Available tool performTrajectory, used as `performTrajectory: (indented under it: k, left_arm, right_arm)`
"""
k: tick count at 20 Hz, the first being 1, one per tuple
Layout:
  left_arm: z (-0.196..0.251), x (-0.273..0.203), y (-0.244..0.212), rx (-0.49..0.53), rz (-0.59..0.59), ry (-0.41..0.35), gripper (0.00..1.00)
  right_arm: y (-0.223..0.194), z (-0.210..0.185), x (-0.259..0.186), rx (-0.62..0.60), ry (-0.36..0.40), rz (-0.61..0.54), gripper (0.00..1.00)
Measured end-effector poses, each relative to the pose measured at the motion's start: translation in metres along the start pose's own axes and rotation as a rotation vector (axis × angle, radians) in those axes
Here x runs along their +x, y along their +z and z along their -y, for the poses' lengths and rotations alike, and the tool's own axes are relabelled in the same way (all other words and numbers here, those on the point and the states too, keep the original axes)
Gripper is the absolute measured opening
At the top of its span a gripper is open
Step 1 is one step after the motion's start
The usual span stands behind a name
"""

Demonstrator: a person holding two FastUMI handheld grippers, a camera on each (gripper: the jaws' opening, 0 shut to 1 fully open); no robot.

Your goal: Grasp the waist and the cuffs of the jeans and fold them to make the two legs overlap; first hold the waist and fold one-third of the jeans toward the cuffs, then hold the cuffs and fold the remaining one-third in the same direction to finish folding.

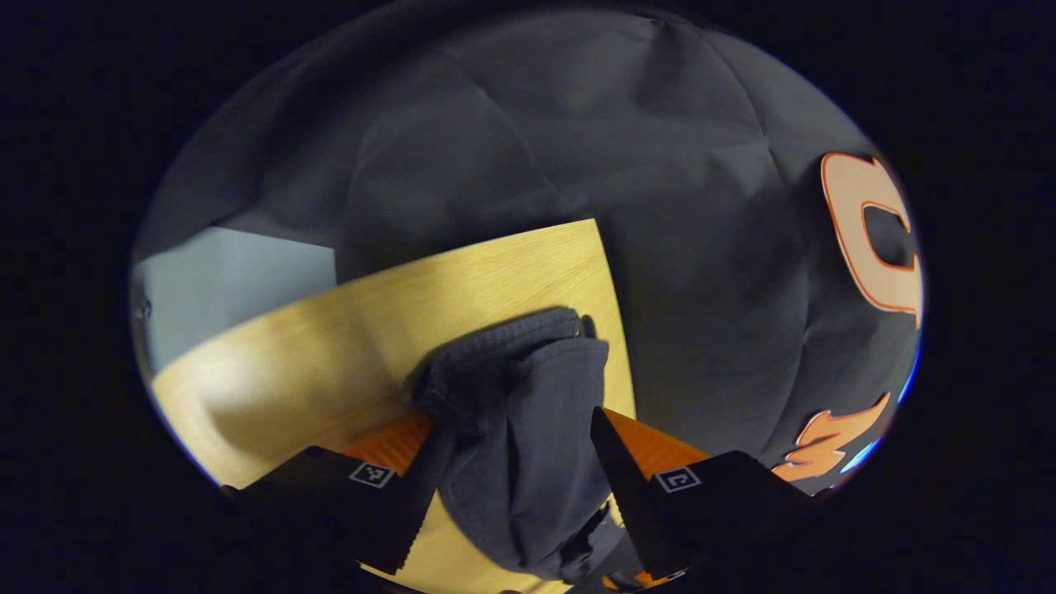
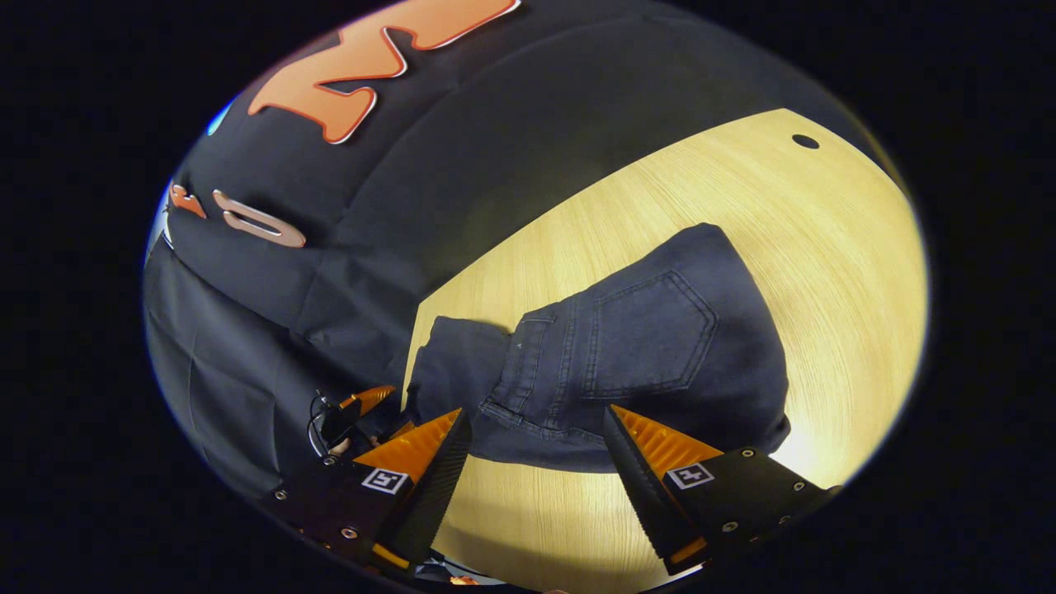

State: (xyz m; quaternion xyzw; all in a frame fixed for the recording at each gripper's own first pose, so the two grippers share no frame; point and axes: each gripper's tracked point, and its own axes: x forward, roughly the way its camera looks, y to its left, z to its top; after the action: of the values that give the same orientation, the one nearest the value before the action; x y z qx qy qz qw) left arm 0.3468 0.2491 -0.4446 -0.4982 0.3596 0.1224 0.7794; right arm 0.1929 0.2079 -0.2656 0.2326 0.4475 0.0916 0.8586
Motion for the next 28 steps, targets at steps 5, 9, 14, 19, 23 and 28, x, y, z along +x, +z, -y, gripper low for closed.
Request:
performTrajectory:
  k: [5,9,14,19,23,28]
  left_arm:
    - [0.016,0.056,-0.039,0.130,-0.052,0.028,0.71]
    - [0.028,0.042,-0.048,0.151,-0.067,0.012,0.05]
    - [0.093,-0.039,-0.024,0.198,0.045,-0.129,0.01]
    - [0.105,-0.079,-0.034,0.215,0.057,-0.142,0.01]
    - [0.164,-0.108,-0.076,0.304,0.066,-0.250,0.01]
    - [0.248,-0.139,-0.153,0.427,0.028,-0.337,0.00]
  right_arm:
    - [0.009,0.016,-0.019,0.035,-0.029,0.040,0.98]
    - [0.010,0.027,-0.030,0.076,-0.031,0.060,0.98]
    - [0.009,0.028,-0.035,0.093,0.004,0.068,0.98]
    - [0.014,0.023,-0.041,0.102,0.059,0.073,0.98]
    - [0.020,0.025,-0.060,0.094,0.092,0.093,0.98]
    - [0.040,0.045,-0.093,0.091,0.096,0.161,0.98]
